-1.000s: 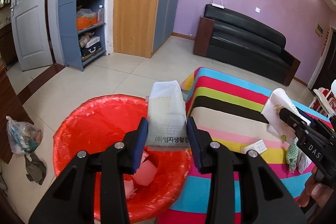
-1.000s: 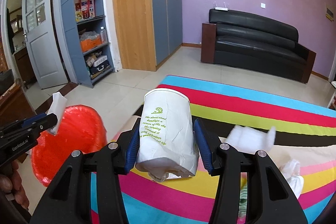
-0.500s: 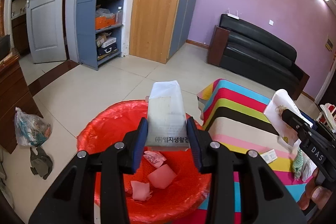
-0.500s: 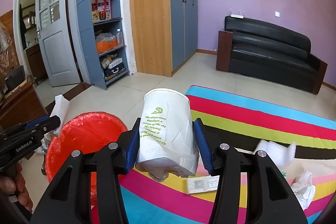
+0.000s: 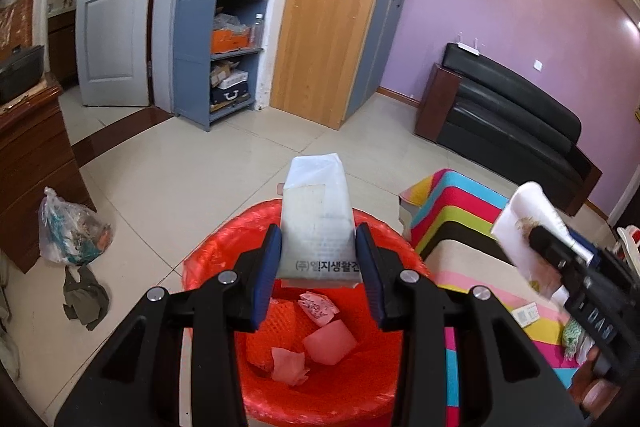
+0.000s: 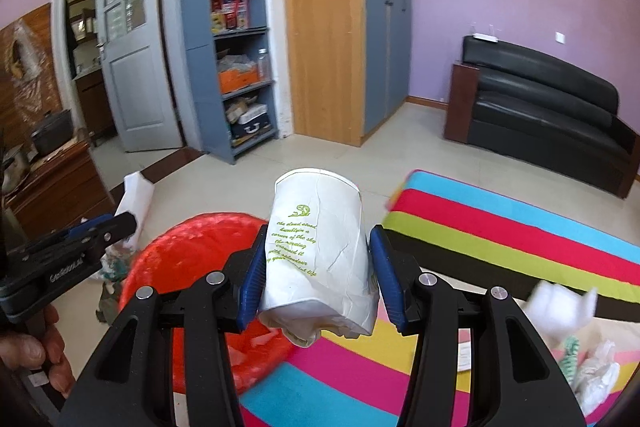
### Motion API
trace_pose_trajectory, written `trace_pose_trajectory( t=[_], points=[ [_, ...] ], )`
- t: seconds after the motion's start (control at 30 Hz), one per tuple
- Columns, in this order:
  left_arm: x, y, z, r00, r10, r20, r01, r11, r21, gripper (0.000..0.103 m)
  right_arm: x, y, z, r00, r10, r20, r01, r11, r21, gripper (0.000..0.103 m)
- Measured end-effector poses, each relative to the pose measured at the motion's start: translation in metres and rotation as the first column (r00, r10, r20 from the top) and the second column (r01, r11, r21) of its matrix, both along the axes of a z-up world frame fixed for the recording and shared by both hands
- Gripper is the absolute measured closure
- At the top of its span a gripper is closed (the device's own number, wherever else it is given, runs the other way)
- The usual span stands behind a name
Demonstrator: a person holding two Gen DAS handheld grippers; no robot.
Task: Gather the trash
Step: 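Carry tissue packet and paper cup over the red bin and open both tools, then move both tools back over the mat toward the remaining trash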
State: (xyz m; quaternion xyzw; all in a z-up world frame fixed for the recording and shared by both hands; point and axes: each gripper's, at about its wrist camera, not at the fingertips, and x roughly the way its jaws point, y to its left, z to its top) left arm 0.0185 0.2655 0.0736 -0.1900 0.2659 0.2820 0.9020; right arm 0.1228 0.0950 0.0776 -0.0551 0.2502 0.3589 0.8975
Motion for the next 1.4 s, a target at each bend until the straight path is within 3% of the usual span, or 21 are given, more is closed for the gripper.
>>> trace_pose_trajectory(
  t=[0.57, 0.67, 0.73, 0.87, 1.4],
  points=[
    [-0.017, 0.016, 0.002, 0.997, 0.076, 0.005, -0.076, 0.997, 0.001, 0.064, -0.022, 0.049, -0.025, 0.991, 0.128, -0.036, -0.129, 0.991, -0.031, 0.053],
    [-0.018, 0.018, 0.0, 0.996, 0.087, 0.002, -0.087, 0.996, -0.006, 0.062, -0.022, 0.051, -0.028, 0.99, 0.138, -0.041, -0.139, 0.99, -0.03, 0.041],
    [-0.018, 0.02, -0.001, 0.996, 0.093, 0.0, -0.093, 0.996, -0.013, 0.055, -0.022, 0.052, -0.028, 0.988, 0.148, -0.04, -0.15, 0.988, -0.032, 0.036],
    [-0.019, 0.021, -0.001, 0.995, 0.096, 0.005, -0.096, 0.995, -0.012, 0.05, -0.024, 0.055, -0.029, 0.986, 0.16, -0.038, -0.162, 0.986, -0.041, 0.031],
    [-0.007, 0.013, -0.009, 0.998, 0.067, 0.009, -0.067, 0.998, -0.009, 0.05, -0.017, 0.019, -0.024, 0.996, 0.086, -0.002, -0.086, 0.996, -0.028, 0.022]
  ],
)
